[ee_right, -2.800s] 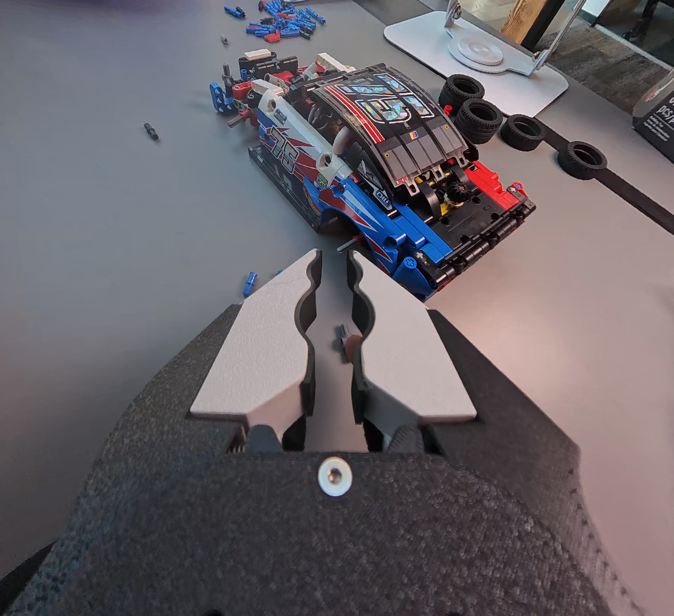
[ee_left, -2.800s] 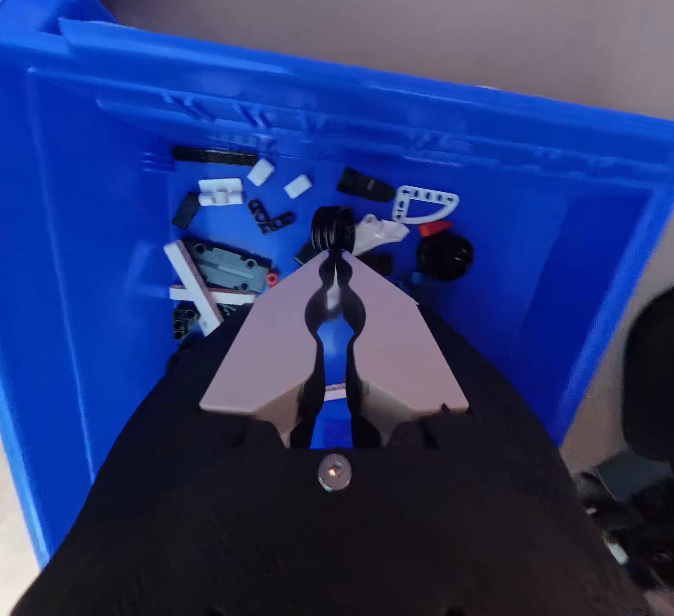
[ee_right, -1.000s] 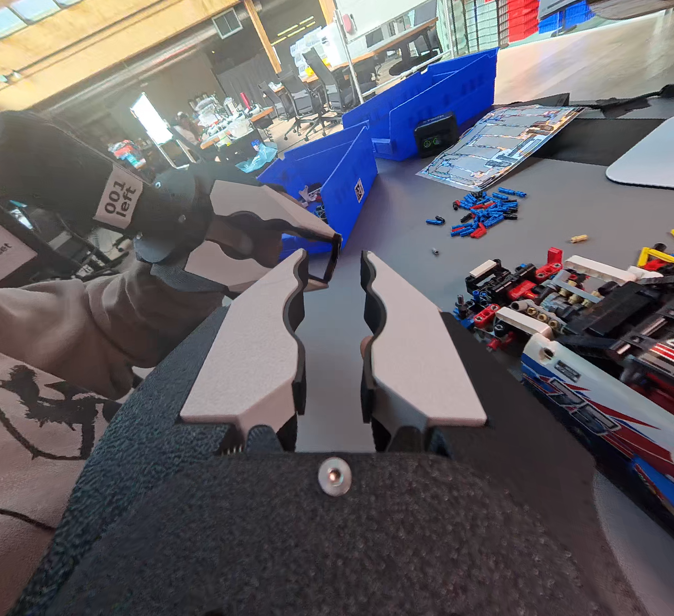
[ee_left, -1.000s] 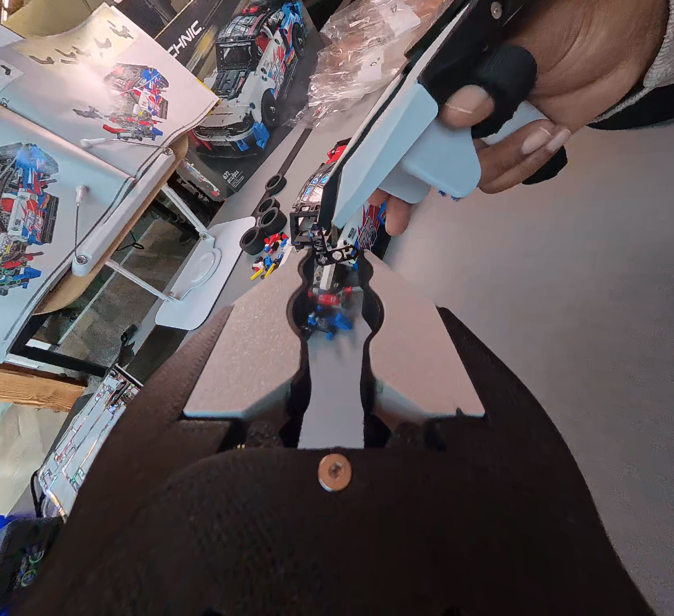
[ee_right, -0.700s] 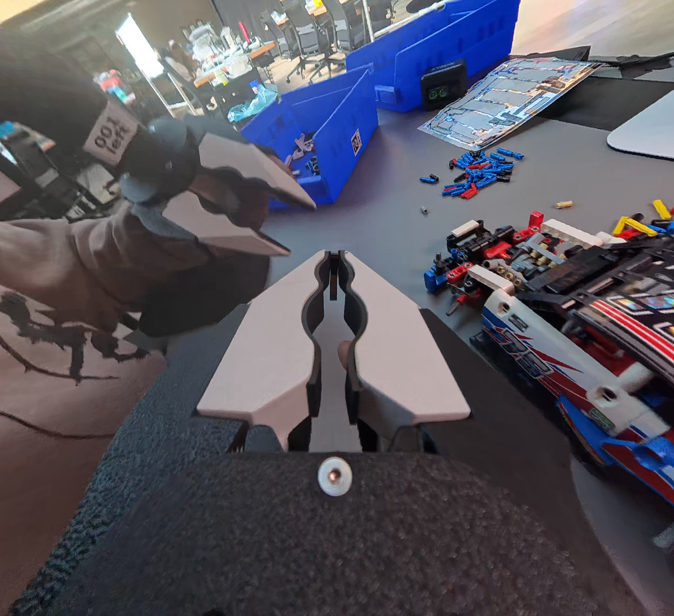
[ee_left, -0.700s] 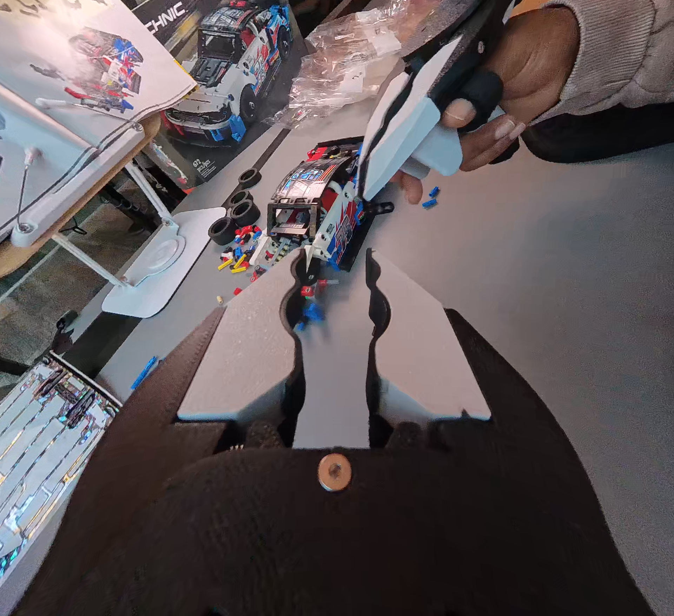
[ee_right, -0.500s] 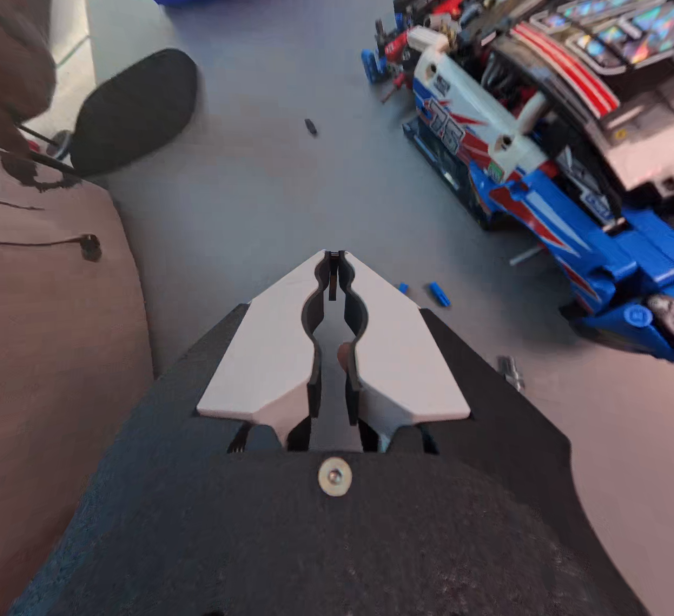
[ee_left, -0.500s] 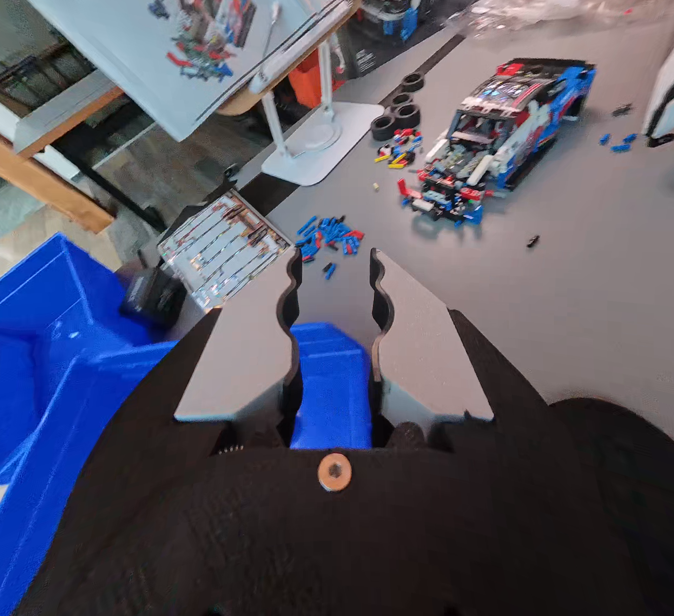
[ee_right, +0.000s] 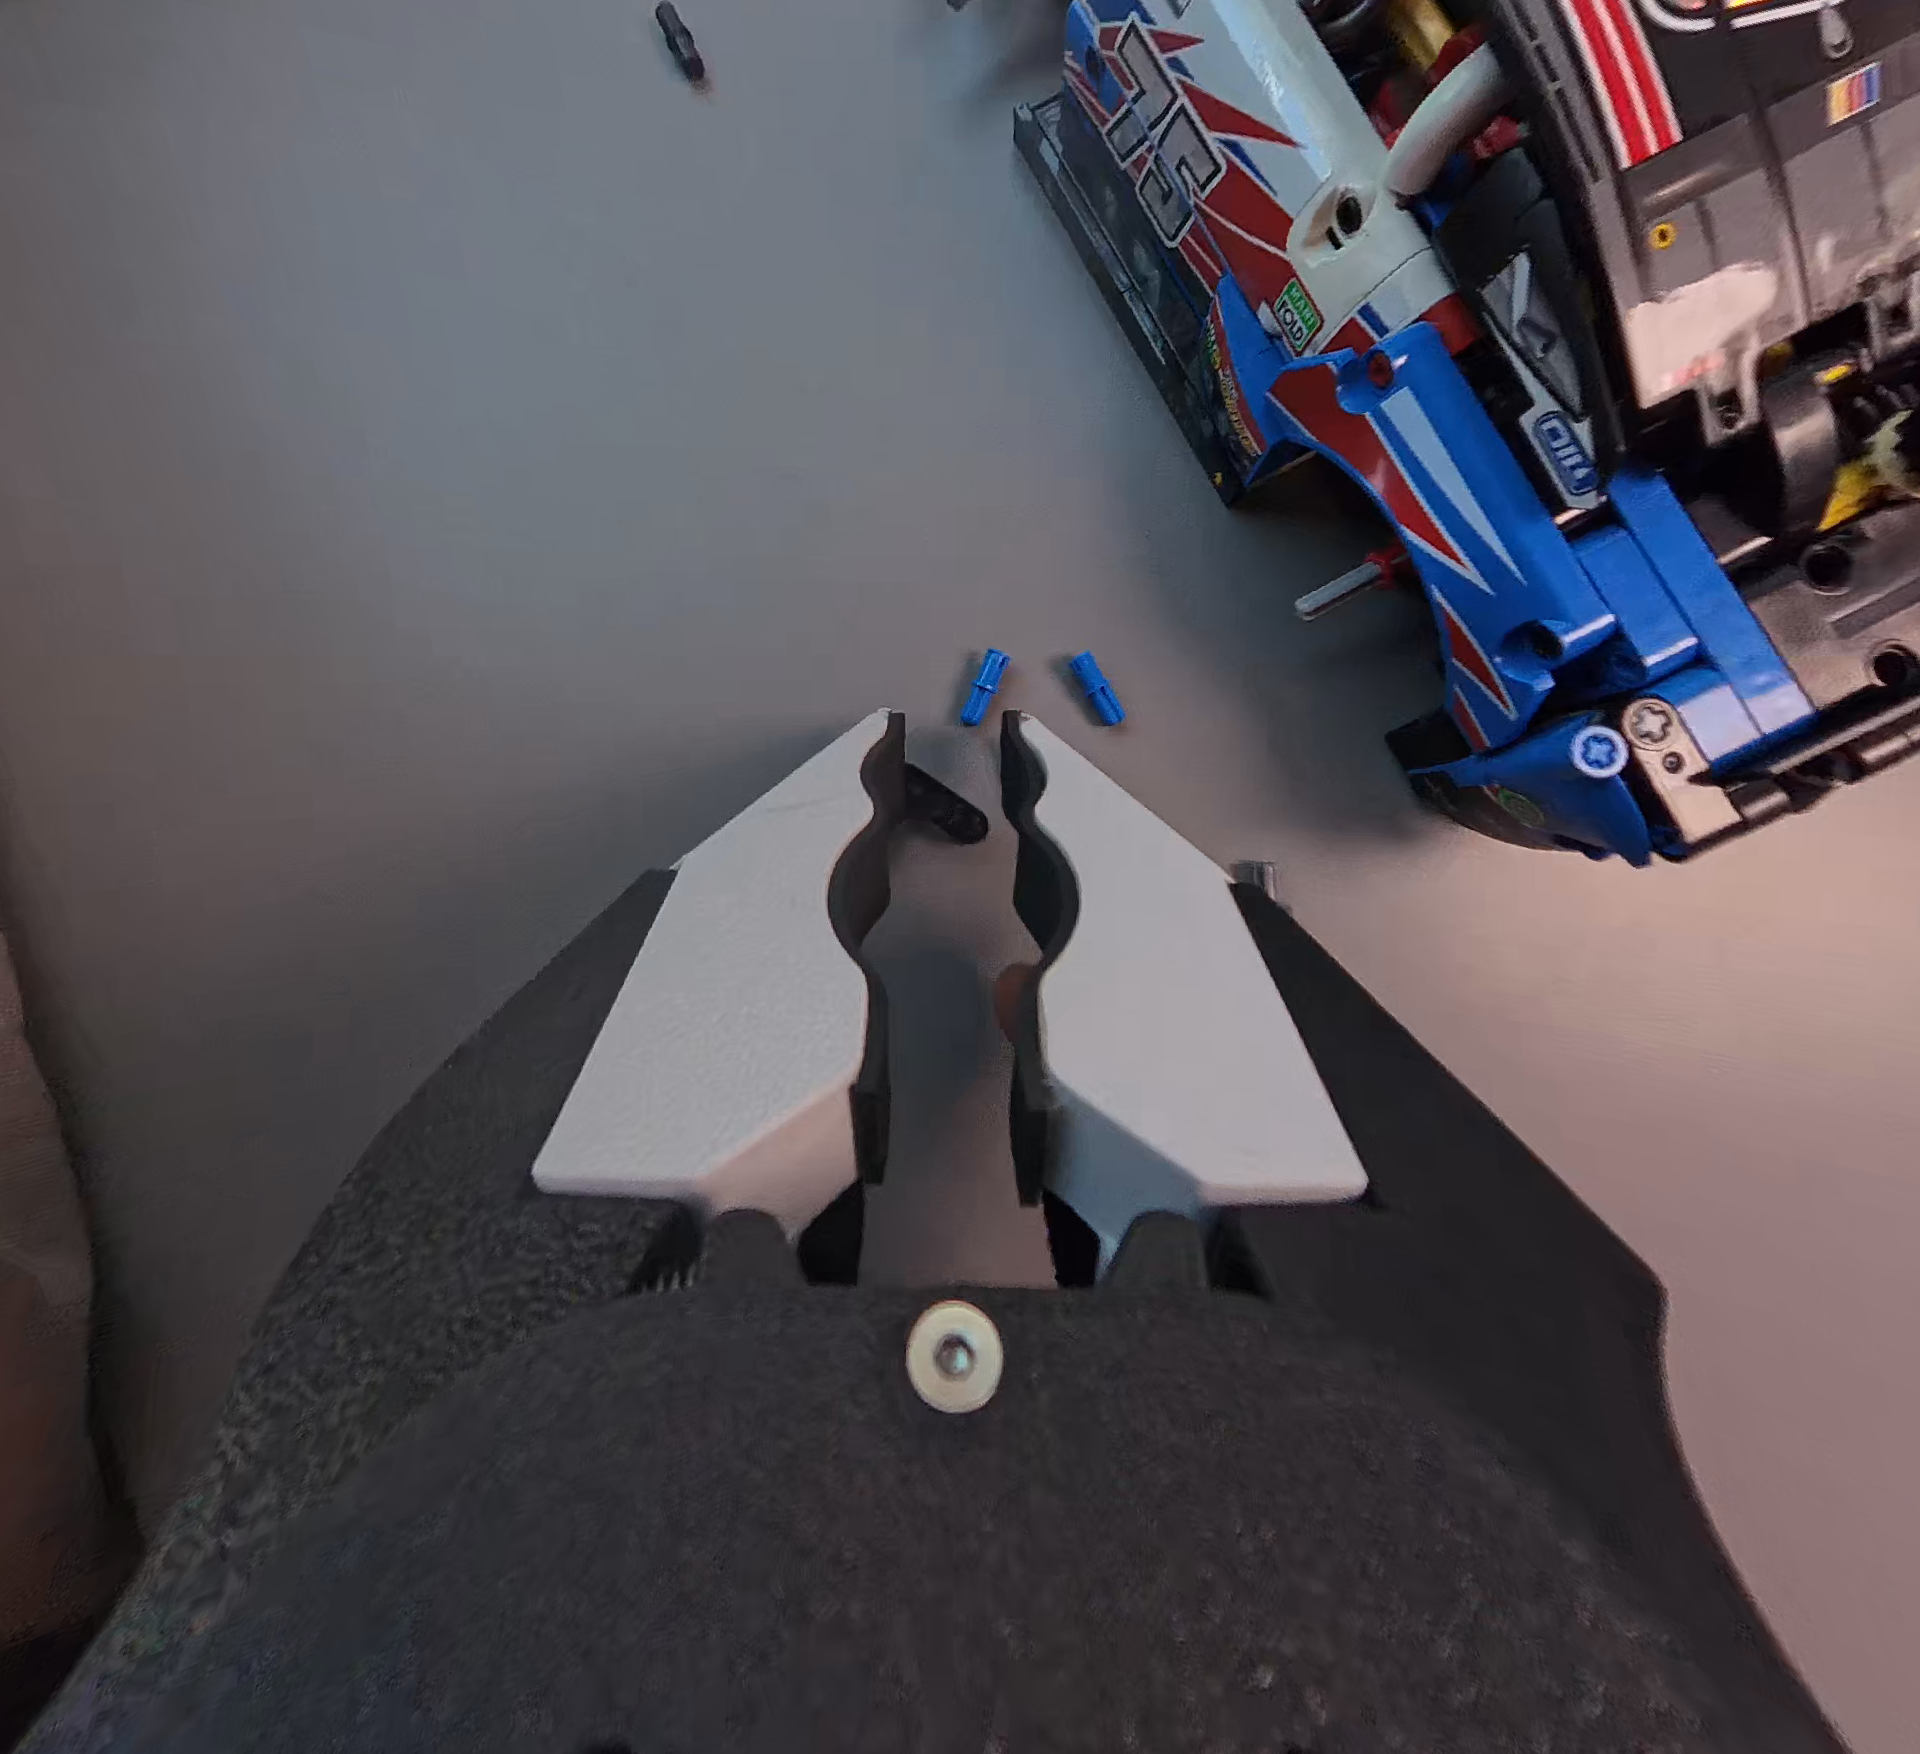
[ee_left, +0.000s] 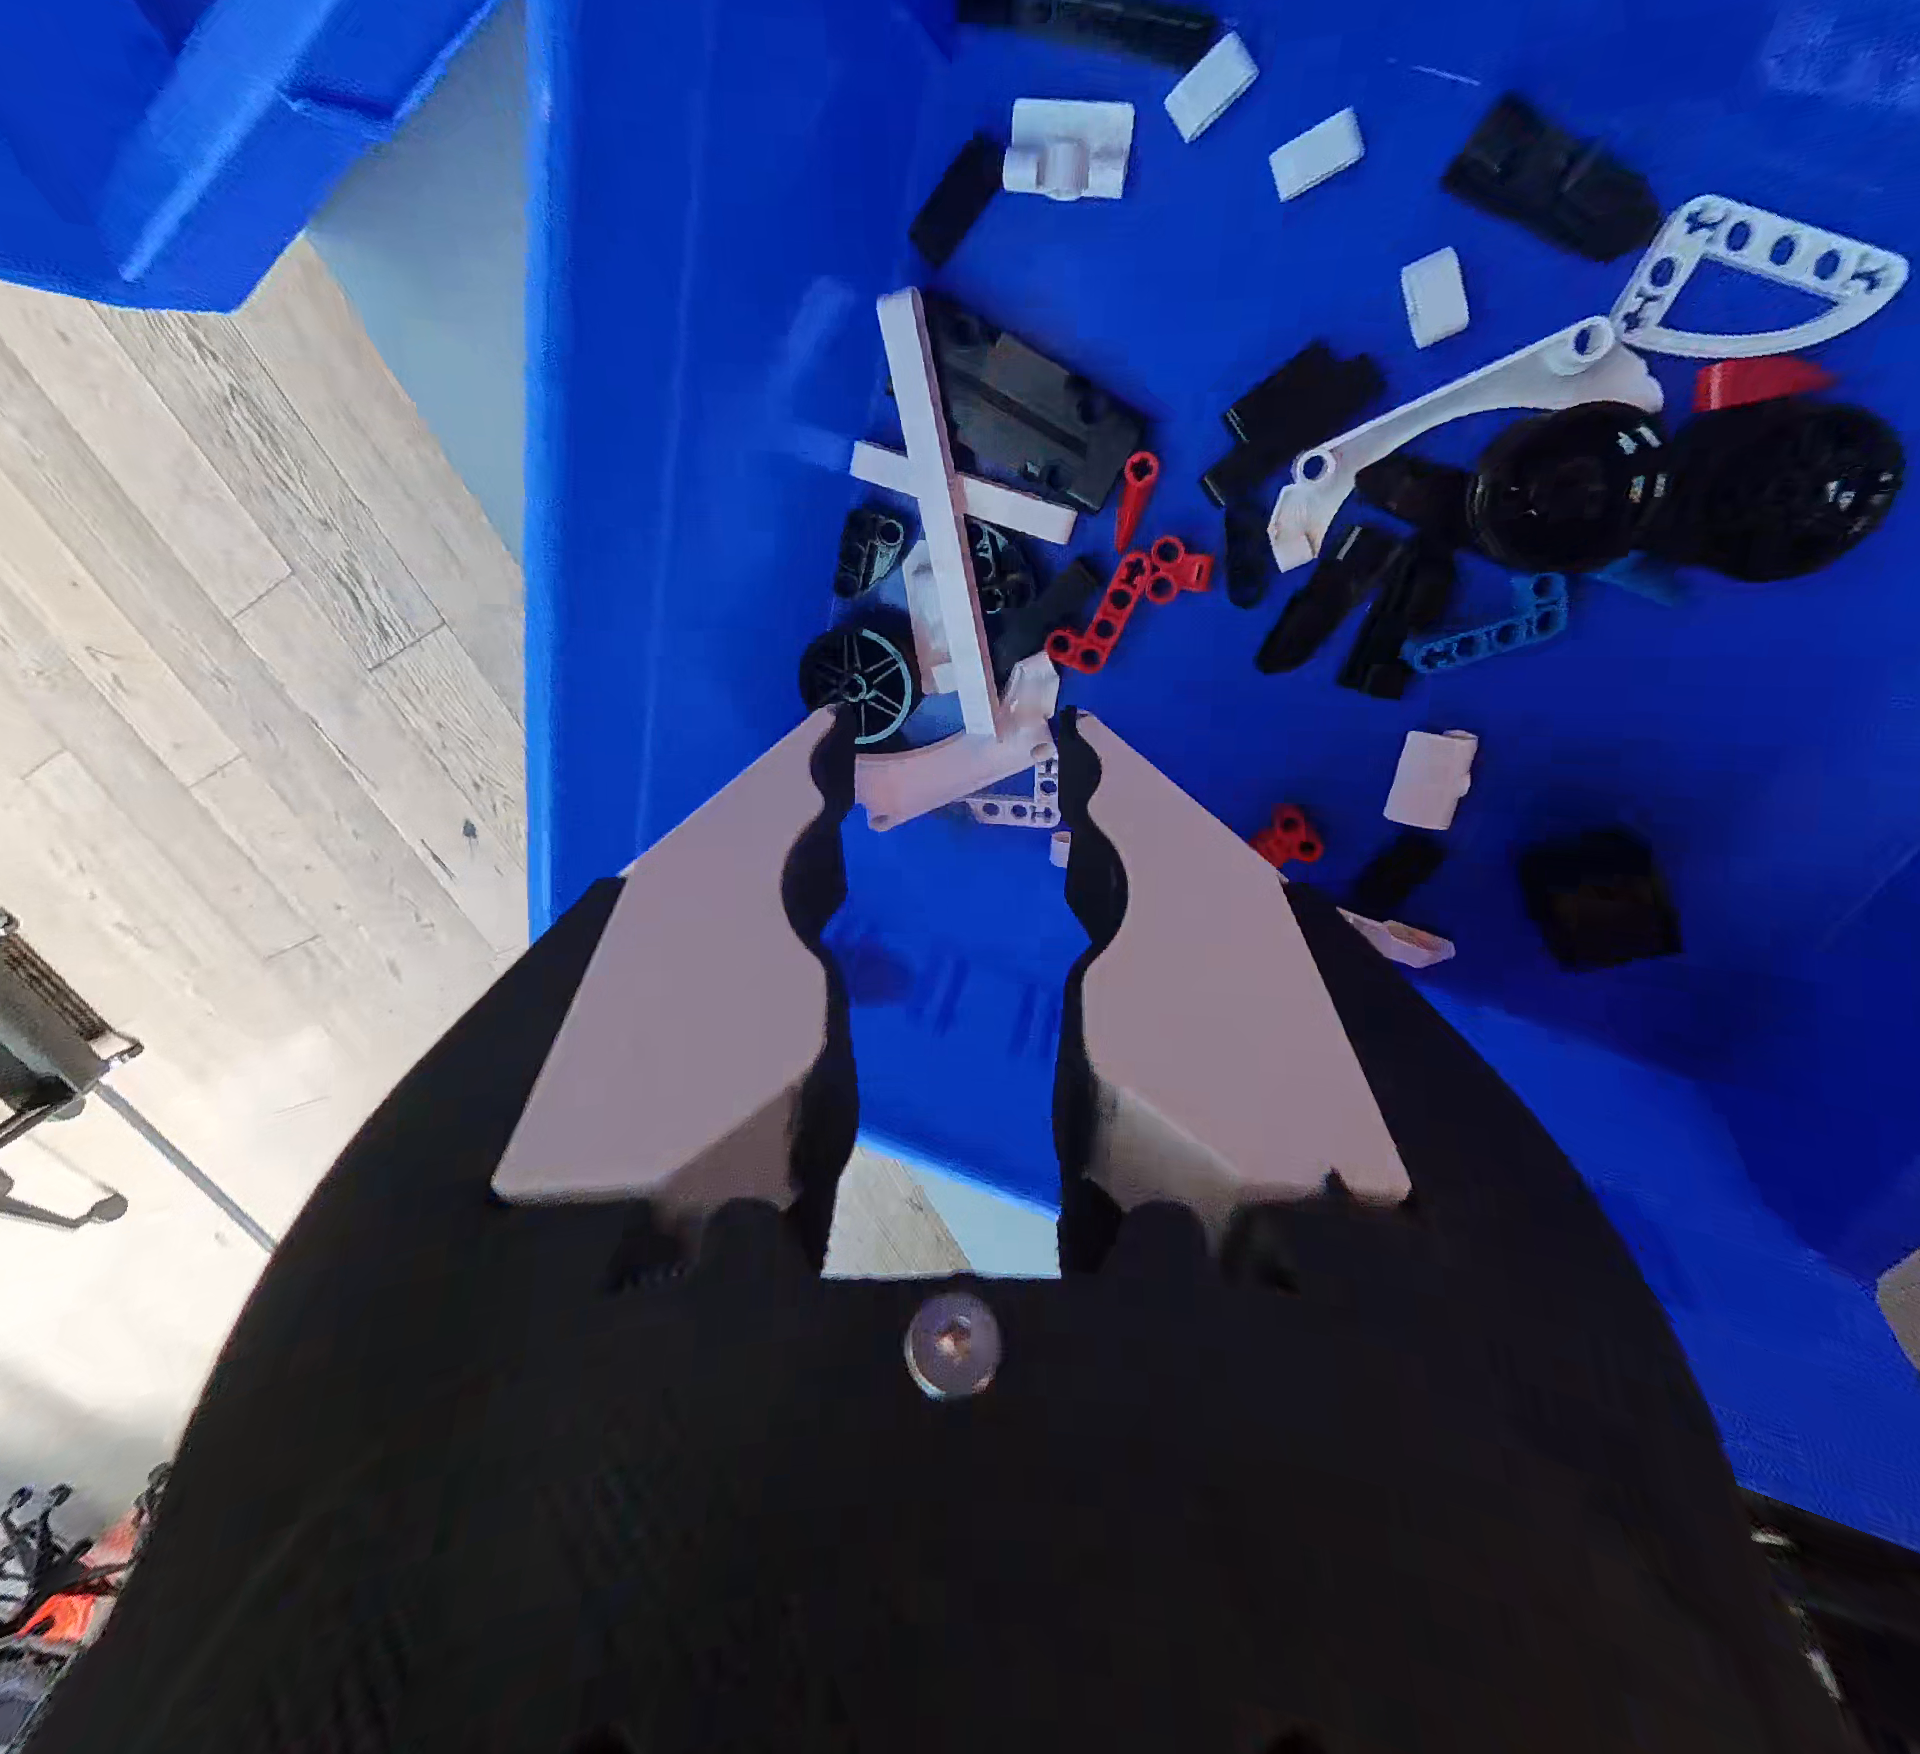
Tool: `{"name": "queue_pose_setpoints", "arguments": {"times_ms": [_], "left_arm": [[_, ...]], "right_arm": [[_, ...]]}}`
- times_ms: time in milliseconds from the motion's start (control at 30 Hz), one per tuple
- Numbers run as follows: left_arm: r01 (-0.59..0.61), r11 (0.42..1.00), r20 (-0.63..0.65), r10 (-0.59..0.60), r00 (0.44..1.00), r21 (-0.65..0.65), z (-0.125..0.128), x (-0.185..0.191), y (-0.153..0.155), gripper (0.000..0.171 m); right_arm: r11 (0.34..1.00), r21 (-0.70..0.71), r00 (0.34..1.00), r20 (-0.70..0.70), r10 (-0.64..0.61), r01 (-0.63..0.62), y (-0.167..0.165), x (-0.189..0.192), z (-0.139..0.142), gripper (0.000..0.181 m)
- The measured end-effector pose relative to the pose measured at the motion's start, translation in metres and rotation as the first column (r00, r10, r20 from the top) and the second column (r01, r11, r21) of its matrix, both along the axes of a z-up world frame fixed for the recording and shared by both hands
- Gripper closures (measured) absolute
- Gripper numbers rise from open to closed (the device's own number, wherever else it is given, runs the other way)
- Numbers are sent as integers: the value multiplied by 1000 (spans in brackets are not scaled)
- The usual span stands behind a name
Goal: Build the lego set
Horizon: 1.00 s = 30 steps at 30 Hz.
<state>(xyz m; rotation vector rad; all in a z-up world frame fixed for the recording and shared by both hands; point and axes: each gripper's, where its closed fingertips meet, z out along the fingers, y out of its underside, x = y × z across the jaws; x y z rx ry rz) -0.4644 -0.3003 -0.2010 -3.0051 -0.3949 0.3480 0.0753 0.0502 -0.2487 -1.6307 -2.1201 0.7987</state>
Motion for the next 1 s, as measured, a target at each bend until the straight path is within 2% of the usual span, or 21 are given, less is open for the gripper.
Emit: {"name": "queue_pose_setpoints", "arguments": {"times_ms": [100, 200, 300, 400, 467, 567, 667, 733, 800, 933, 1000], "left_arm": [[-29, 997, 66, 33, 997, -70, -29, -4, -2, 130], [-33, 990, 85, 45, 995, -134, -50, -8, -6, 139], [-11, 993, 87, 22, 996, -115, -53, -7, 1, 164], [47, 992, 123, -32, 992, -119, -52, 4, 2, 165], [66, 995, 183, -53, 982, -68, -48, 19, 7, 165], [125, 991, 274, -132, 953, 44, -28, 50, 19, 165], [218, 936, 393, -317, 863, 276, 3, 99, 41, 165], [234, 909, 377, -362, 852, 345, 18, 107, 48, 155], [215, 903, 315, -341, 886, 373, 27, 94, 52, 152], [151, 921, 136, -212, 968, 358, 33, 43, 49, 150], [90, 942, 80, -122, 989, 323, 28, 20, 43, 149]], "right_arm": [[999, 3, 990, -137, -32, 33, 8, -4, 22, 165], [997, -9, 965, -253, -73, 73, 16, -4, 40, 166], [994, -29, 947, -300, -113, 110, 21, 0, 47, 167], [989, -39, 938, -314, -147, 142, 27, 3, 45, 169], [986, -46, 932, -324, -164, 158, 29, 3, 44, 169], [985, -65, 922, -347, -174, 162, 30, 0, 47, 170], [986, -74, 914, -369, -167, 150, 29, -5, 51, 170], [987, -82, 912, -376, -162, 141, 27, -8, 51, 170], [987, -85, 911, -381, -156, 134, 26, -12, 51, 170], [990, -74, 911, -387, -142, 123, 22, -15, 51, 170], [989, -72, 910, -389, -145, 127, 23, -14, 51, 170]]}}
